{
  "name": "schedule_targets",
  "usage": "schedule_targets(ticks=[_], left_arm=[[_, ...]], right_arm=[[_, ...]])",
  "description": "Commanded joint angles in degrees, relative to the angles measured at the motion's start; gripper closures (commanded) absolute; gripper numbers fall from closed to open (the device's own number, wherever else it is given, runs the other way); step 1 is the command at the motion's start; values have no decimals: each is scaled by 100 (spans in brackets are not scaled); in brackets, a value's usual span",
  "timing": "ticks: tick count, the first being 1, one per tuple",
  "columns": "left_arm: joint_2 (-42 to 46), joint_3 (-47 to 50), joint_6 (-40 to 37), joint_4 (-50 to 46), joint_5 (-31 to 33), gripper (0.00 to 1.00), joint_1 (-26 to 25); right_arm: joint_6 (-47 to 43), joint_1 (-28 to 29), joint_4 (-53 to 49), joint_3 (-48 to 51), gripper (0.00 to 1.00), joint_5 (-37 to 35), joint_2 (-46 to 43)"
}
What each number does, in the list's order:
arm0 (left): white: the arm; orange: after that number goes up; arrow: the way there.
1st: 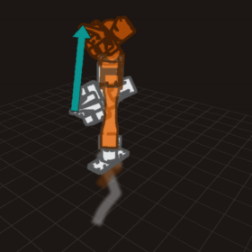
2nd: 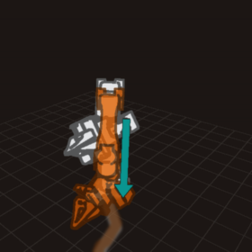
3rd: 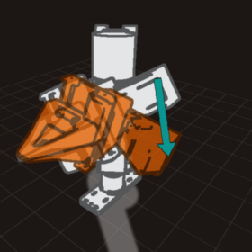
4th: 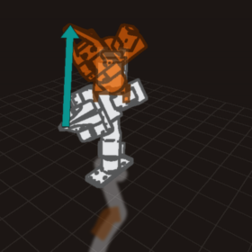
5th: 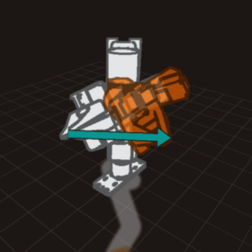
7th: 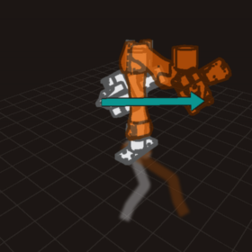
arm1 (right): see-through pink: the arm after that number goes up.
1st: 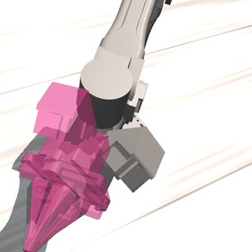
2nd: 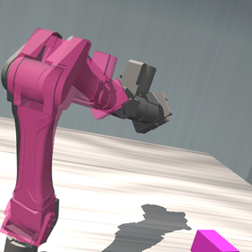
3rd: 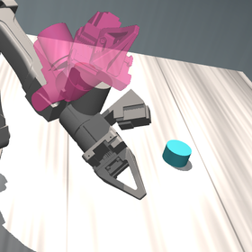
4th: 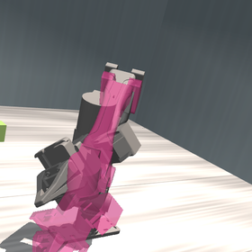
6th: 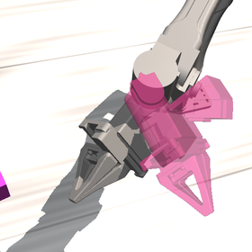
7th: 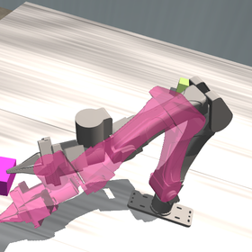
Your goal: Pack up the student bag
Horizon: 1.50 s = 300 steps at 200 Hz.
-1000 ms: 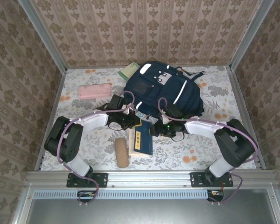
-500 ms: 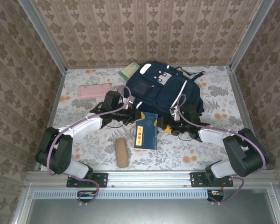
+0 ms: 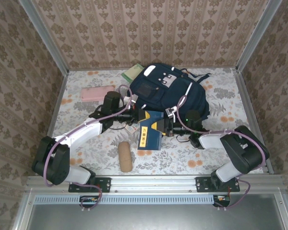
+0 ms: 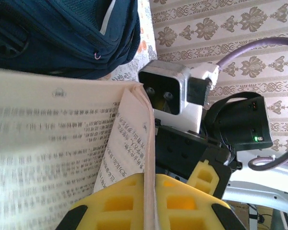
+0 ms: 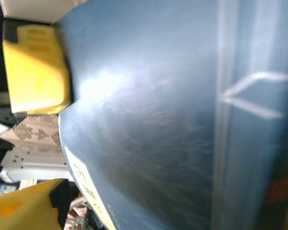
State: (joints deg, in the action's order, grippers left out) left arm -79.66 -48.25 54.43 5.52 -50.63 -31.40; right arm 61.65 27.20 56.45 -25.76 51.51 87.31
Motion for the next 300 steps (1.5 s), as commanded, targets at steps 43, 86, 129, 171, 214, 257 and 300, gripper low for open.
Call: schedule_targets(ticks=[43,86,129,171,214,257,300], left_arm=[[152,-51,-150,-137,-31,100,149],[385,-499,-1122,-1641,489,56,323],[460,-469,-1391,-2057,635,29,485],[274,-87,-681,-642,-97,28,372],[171,103,-102,378,-442,36,239],[77,313,650,1521,-640,63,222],[38,360,891,1848,-510,99,222]], right_arm=[[-810,40,-995,-87,68,-274,-1118],[-1239,-20,-2039,-270,97,-568,-1465],[-1336,-68,-2381,-451,100,-540,-1760],[-986,-75,-1990,-570,100,-315,-1705],[-515,-135,-1519,-599,100,-207,-1673],[-417,-210,-1572,-641,100,-211,-1601],[-422,-303,-1856,-677,100,-347,-1595]])
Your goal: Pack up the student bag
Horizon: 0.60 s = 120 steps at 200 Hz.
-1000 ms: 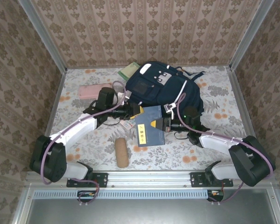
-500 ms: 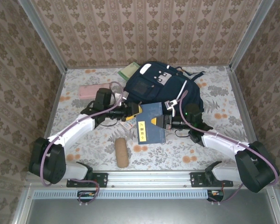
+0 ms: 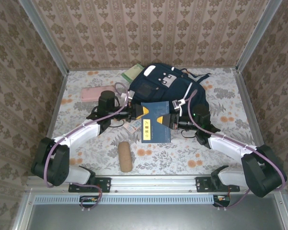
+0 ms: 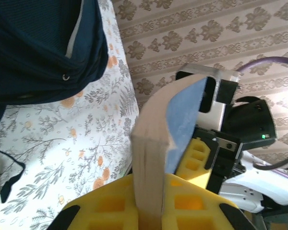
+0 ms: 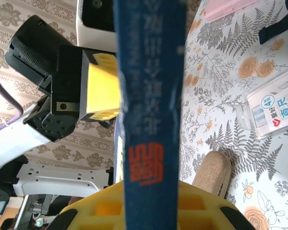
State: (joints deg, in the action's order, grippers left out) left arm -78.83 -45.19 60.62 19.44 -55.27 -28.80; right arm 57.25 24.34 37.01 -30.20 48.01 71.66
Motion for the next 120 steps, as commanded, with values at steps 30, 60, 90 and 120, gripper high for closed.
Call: schedule_targets(ticks=[30,60,90,120], left_arm=[[55,56,581,627,533,100,5],[281,174,1165,932,1539,100,103],[524,555,1978,1753,3013,100,153],[503,630,2486,2129,3782,100,104]], right_arm=[[-131,-61,-487,-311,45,-335,-108],[307,-65,35,-125,10,-508,-226],[1015,-69,839,199,1,-1100,-446],[1705,-83,1035,778,0,-2584,-931]])
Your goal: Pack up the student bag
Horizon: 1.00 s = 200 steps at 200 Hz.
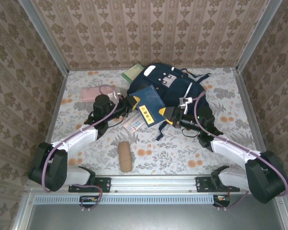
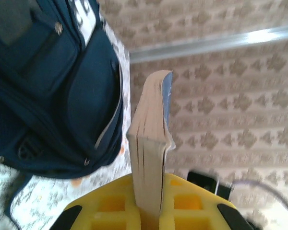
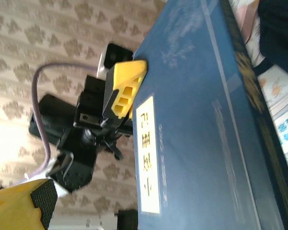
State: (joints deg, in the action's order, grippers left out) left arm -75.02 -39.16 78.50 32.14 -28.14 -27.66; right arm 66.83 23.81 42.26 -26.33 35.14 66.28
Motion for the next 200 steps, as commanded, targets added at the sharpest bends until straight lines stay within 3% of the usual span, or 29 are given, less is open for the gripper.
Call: schedule_targets(ticks=[1,23,67,129,164,200], left_arm=[[117,29,718,870,1085,100,-10],[-54,57,1099,1274,1261,100,-67],[-372,56,1540,1779,1431,100,-215],[-559,-100,1581,1842,1401,100,-422],[-572,-75,1593,1844,1408,100,-477],[-505,-22,1524,1729,1451,100,-486]], right_arm=[[768,-33,511,413,0,-1342,-408],[1067,-29,465,547,0,-1898,-496],[1384,-15,782,406,0,-1904,-56],[1368,176,1550,-189,2,-1809,818],[1438,235,2017,-534,12,-1738,1286],[1406,360,2113,-672,35,-1766,1493]])
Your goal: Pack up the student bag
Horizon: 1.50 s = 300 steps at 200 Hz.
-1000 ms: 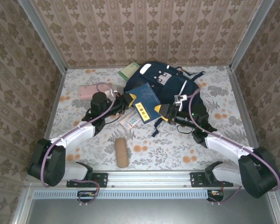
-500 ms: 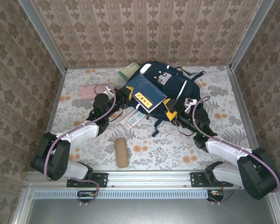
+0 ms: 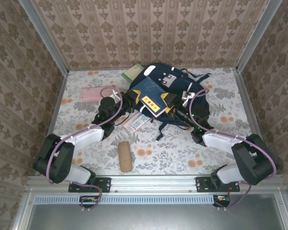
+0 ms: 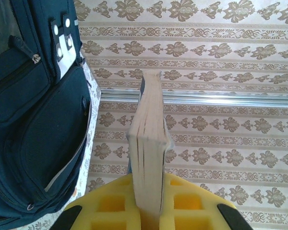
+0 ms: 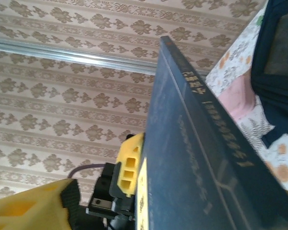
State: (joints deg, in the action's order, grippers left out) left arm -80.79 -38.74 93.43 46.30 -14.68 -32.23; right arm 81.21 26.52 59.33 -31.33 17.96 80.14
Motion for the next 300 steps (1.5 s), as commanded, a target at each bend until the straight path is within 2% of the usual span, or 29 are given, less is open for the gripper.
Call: schedule_targets(ticks=[1,17,42,62,72,86,108,113,127,137,148,158,169,181,207,229,246,300], left_arm=[[81,-59,29,302,109,100,-29],[147,-46,-63,109,166,100,-38],[229,-35,-182,-48,255,100,-56],[248,-37,-250,-95,265,100,-73],[240,-28,-277,-112,256,100,-77],[240,-28,-344,-135,225,100,-89],[241,-118,-698,-320,2,100,-95],[256,-168,-856,-410,-90,92,-91],[352,-362,-1450,-1012,-298,59,-65],[506,-657,-2065,-1956,-323,45,-63],[647,-1134,-2996,-3195,-166,38,-126],[666,-1618,-3797,-4170,108,38,-258],[552,-2120,-4455,-4839,405,37,-422],[184,-2678,-4871,-5378,489,38,-536],[-1076,-3936,-5232,-5932,18,38,-718],[-2456,-5473,-5615,-6758,-533,43,-902],[-3408,-6564,-5840,-7226,-819,43,-977],[-5497,-8864,-5906,-7648,-1747,41,-1047]], right_arm=[[-34,94,401,-176,35,-52,107],[-77,153,354,-198,45,-63,99],[-165,212,246,-202,51,-107,53],[-238,217,178,-174,61,-156,22],[-301,214,107,-171,68,-174,6],[-430,206,-81,-189,85,-204,-7],[-721,156,-443,-202,99,-214,-246],[-847,141,-635,-213,100,-211,-322],[-1297,75,-1460,-233,100,-359,-725],[-1666,26,-2112,-229,100,-567,-1089],[-2082,-39,-2895,-270,100,-820,-1567],[-2490,-83,-3714,-365,100,-1144,-2013],[-2768,-157,-4703,-516,100,-1670,-2475],[-2912,-349,-5577,-663,100,-2187,-2884],[-2933,-967,-7089,-986,100,-3139,-3512],[-3157,-1310,-7418,-1027,100,-3558,-3988],[-3354,-1394,-7628,-1090,100,-3819,-4215],[-3721,-1509,-7804,-901,100,-3838,-4646]])
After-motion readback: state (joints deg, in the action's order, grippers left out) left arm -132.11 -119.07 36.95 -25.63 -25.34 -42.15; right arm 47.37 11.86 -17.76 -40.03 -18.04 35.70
